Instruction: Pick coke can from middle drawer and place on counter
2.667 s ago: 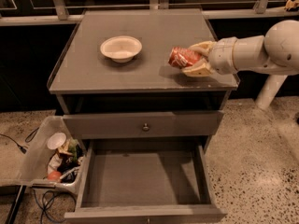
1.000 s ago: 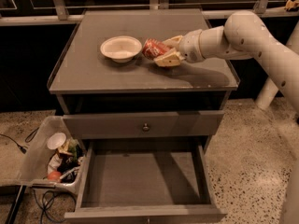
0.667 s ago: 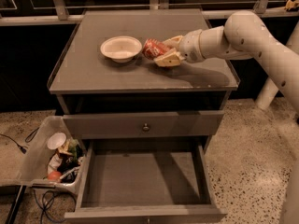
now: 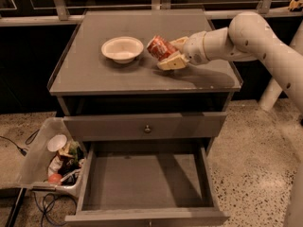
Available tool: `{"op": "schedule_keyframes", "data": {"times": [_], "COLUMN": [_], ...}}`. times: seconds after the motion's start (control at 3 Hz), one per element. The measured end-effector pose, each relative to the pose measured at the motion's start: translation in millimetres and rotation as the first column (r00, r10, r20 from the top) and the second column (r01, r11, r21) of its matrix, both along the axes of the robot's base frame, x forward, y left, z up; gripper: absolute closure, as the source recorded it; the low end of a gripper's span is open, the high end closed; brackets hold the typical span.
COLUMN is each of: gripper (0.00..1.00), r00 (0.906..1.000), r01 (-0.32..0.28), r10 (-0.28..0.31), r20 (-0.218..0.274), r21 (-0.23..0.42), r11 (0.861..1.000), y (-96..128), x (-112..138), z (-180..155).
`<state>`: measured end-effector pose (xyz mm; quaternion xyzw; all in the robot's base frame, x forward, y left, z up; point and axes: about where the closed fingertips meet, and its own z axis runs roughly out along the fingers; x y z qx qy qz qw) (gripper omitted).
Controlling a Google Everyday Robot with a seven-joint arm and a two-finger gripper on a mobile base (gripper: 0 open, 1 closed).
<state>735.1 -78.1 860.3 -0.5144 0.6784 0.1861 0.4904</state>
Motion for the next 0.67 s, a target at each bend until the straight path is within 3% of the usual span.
{"op": "schedule_keyframes", "data": {"times": [0.33,0.67], "gripper": [0.0,0.0], "r00": [1.0,1.0], "r01": [0.0,0.0], "r10": [0.0,0.0], "r20": [0.0,0.0], "r21": [0.0,0.0], "r11": [1.0,1.0], "y": [0.1,0.1], "x": [0.0,0.0], "z": [0.0,-0.1]}}
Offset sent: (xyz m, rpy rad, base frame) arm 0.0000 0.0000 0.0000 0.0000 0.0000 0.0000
